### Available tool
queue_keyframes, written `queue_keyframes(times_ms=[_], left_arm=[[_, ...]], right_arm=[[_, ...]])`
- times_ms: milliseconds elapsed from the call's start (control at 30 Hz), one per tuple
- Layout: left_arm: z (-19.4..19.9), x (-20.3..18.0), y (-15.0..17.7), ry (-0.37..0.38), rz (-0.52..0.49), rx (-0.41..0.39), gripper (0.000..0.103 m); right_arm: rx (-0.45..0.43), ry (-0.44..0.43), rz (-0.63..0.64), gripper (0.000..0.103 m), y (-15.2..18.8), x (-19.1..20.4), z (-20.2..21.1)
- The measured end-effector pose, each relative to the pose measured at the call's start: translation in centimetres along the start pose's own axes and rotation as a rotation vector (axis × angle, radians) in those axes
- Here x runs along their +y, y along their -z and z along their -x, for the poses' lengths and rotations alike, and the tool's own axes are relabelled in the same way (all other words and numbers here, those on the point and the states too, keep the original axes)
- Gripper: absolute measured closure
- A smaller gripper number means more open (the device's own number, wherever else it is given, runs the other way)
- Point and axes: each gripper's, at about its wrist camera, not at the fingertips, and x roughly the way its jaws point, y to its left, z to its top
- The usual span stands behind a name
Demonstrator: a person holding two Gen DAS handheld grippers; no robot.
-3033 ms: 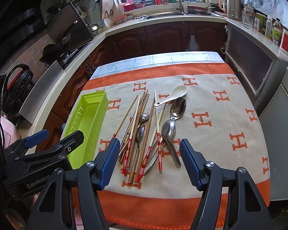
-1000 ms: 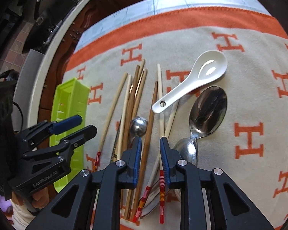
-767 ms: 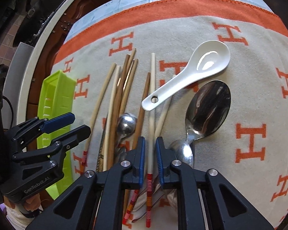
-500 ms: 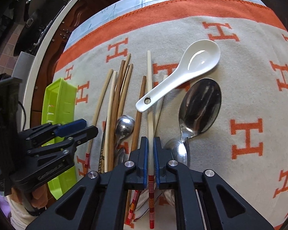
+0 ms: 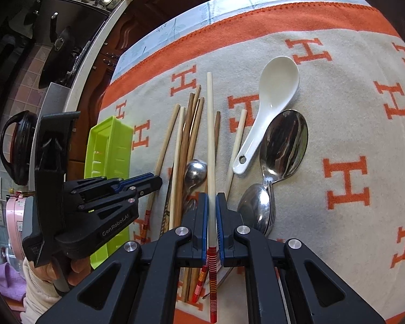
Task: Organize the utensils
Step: 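Carry chopsticks into the green tray and open the left tool while the right tool does likewise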
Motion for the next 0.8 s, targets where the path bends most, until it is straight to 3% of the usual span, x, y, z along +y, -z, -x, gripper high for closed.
queue_keyframes(times_ms=[233,500,700,800], left_arm=[[1.6,1.3,1.1,0.064,0.077,-0.015,0.1],[6.4,2.6,3.3,0.128,0.105,-0.071,0.1],[12.3,7.5,6.7,0.11,0.132,-0.153,0.1],[13.1,9.7,7.4,0.076,0.152,-0.178,0.1]], right_arm=[[-0.006,-0.028,-0.014,0.097,1.3,-1.0,1.3],[0.0,-0.098,-0.003,0.097,2.2,0.1,2.3],[0.016,-0.164,0.038,0.097,3.3,3.7,2.9],[0.034,-0.196,0.069,0.097,4.0,6.1,2.8]])
